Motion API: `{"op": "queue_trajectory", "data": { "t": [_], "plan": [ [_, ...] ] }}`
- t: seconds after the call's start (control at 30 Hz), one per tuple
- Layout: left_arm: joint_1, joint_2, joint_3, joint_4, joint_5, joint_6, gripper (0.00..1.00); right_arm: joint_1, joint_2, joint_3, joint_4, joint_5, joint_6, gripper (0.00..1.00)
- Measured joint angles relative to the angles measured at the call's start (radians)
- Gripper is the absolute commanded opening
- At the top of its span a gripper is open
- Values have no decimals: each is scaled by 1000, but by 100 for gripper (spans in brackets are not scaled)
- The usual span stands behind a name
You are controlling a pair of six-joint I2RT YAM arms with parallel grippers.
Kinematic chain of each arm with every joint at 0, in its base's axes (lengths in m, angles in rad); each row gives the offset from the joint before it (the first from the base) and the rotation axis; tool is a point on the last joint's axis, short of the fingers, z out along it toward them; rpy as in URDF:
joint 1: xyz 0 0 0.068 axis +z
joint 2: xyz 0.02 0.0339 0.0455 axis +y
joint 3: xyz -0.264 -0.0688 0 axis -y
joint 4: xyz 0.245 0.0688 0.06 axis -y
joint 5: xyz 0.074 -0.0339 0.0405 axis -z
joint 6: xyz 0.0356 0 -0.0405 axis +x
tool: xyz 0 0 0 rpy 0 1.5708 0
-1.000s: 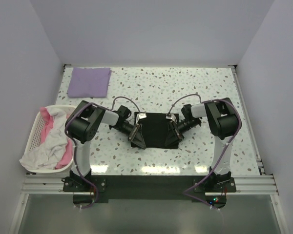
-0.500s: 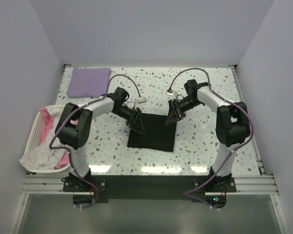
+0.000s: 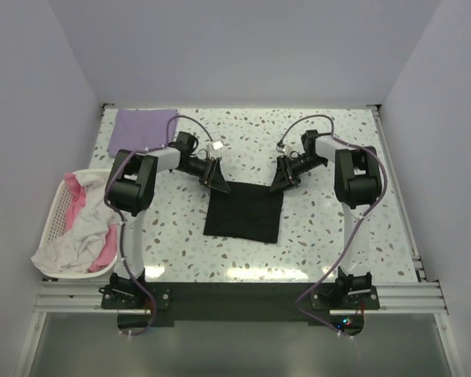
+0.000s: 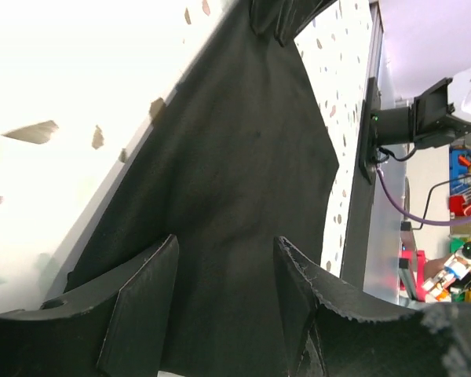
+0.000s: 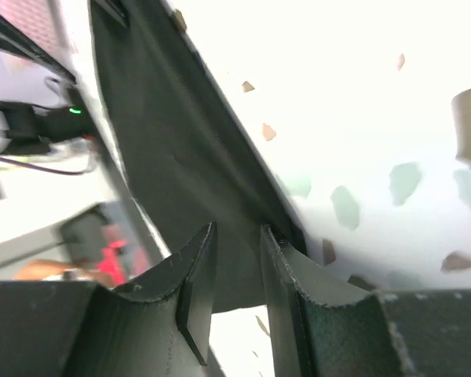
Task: Fold and stack the t-shirts
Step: Fold the tshirt
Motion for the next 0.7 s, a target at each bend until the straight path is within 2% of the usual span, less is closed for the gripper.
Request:
{"op": "queue_trajectory", "data": {
  "t": [0.17,0.3,0.43,0.53,0.57,0.6,0.7],
  "plan": [
    [27,31,32,32,23,-43,57,-19,61,71,-16,-19,31,33],
    [40,26,33,43,27,-52,62,-17,79,145,-10,18,35,33],
    [45,-38,19,43,-48,-42,66,-19,82,236,-10,89,34,37],
    [58,-166,-32,50,-135,-34,70,-24,79,297,-3,134,34,41],
    [64,-224,-56,61,-163,-32,75,-24,74,309,0,147,34,44],
    [74,-282,-79,68,-190,-27,76,-26,66,314,2,156,34,49],
    [116,-459,-132,86,-248,-23,79,-21,-5,294,5,192,31,55]
  ]
}}
